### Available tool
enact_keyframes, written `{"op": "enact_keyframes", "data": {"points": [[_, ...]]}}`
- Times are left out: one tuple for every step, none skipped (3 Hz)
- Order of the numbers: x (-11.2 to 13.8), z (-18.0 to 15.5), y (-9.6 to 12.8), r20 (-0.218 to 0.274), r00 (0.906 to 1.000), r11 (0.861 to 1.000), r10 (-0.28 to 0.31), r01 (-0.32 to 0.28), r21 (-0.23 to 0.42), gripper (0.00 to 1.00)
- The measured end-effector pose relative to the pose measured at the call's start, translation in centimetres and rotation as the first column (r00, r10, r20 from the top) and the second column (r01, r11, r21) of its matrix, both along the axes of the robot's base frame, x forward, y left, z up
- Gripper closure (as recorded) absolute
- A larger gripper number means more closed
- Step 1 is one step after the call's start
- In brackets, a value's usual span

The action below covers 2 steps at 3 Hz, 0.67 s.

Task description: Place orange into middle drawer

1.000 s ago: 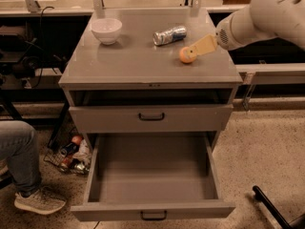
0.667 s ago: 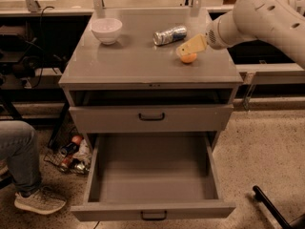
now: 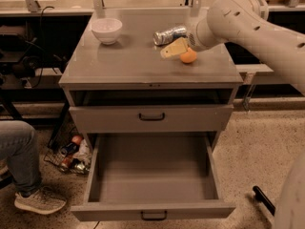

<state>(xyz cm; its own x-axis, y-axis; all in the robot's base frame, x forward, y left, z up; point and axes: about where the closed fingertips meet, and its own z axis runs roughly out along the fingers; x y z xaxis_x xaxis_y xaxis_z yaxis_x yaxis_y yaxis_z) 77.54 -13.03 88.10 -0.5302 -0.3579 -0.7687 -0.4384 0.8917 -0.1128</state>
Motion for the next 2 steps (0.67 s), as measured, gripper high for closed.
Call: {"op": "enact_keyframes", "data": {"points": [[0.9,-1.3,0.5,-0.023,0.9997,1.0,-0.007,0.007,0.0,0.0],[1.0,-2.4,0.3,-0.047,0.9984,1.0,-0.03,0.03,0.008,0.15]]}}
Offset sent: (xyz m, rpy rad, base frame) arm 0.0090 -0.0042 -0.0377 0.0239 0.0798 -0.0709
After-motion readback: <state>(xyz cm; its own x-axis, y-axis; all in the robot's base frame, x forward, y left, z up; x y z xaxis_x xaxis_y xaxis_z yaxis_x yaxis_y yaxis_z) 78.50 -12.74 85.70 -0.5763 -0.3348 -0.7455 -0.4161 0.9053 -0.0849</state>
